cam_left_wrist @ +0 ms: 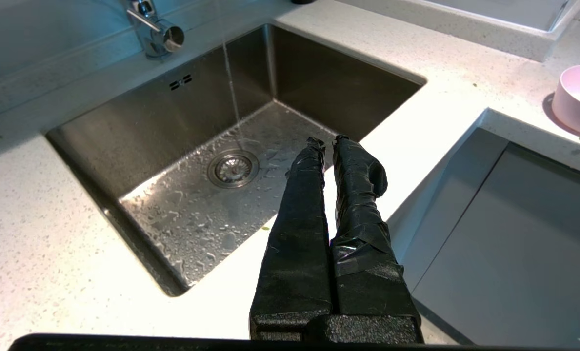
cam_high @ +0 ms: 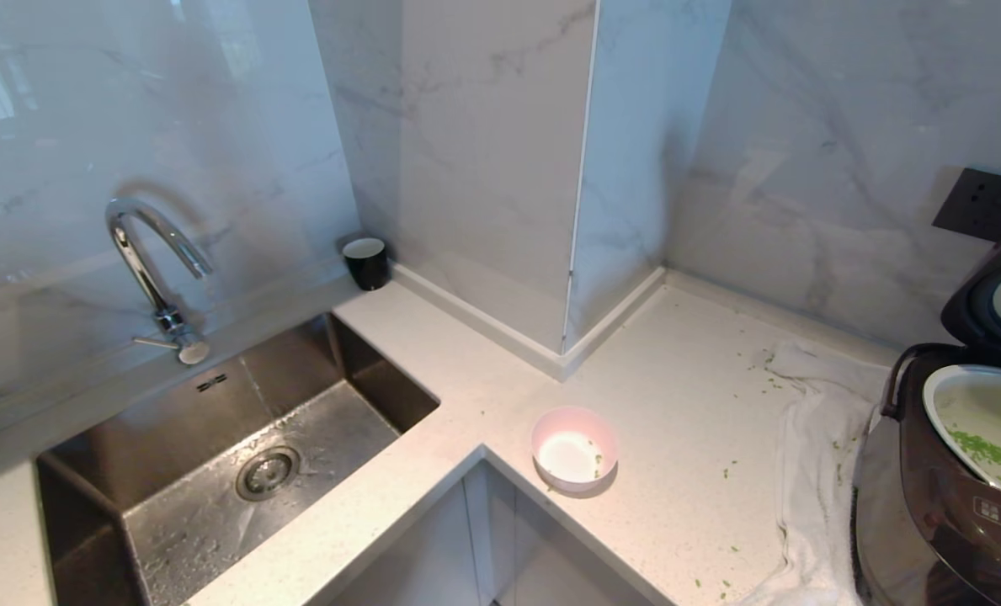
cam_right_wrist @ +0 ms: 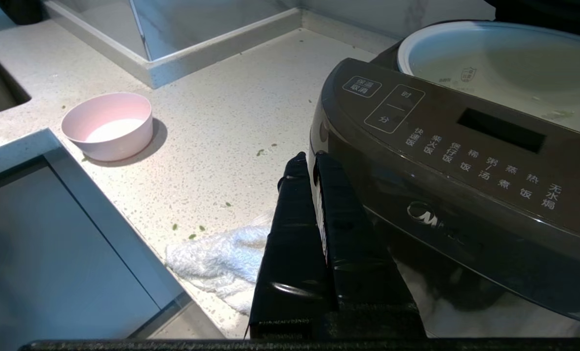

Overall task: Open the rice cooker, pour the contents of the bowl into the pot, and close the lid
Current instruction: Fill a bowl with water from the tap

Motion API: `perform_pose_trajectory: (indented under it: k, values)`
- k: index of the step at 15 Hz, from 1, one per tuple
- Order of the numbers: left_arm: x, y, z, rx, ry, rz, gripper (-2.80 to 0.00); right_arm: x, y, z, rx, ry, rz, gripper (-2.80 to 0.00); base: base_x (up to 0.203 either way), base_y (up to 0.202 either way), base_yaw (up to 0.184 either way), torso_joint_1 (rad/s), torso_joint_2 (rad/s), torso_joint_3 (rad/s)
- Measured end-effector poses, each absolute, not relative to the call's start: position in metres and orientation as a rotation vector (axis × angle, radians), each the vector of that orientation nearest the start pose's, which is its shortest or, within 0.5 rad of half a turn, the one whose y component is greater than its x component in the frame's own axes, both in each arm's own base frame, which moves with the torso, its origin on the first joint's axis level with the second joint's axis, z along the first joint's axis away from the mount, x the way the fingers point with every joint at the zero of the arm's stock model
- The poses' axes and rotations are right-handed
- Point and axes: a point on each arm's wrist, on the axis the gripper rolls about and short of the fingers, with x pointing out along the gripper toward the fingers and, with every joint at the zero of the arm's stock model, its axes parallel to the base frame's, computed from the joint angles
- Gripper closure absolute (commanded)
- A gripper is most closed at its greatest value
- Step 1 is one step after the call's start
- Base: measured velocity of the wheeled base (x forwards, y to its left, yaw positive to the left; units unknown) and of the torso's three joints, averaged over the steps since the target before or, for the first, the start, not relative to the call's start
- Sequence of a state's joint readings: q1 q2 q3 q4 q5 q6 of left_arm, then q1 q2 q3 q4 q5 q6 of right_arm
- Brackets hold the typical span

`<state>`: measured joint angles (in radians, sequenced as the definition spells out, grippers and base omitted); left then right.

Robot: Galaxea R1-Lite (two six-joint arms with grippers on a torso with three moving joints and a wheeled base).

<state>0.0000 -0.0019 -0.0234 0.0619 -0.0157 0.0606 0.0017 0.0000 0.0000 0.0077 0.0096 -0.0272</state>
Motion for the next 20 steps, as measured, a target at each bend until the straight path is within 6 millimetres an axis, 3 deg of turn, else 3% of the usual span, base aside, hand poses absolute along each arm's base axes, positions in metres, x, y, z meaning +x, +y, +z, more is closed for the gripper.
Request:
perform_pose_trajectory:
  k: [13, 20]
  values:
    - [-0.0247, -0.0003, 0.0754, 0.038, 0.035, -0.013, 0.0, -0.0228, 0.0001, 0.0747, -0.022, 0.008, 0.011, 0.0, 0.0, 0.0, 0.0, 0.0, 0.0, 0.0]
    - [-0.0248, -0.0004, 0.0755, 0.052, 0.036, -0.018, 0.0, -0.0228, 0.0001, 0.0747, -0.023, 0.008, 0.011, 0.0, -0.172, 0.0, -0.001, 0.004, 0.0, 0.001]
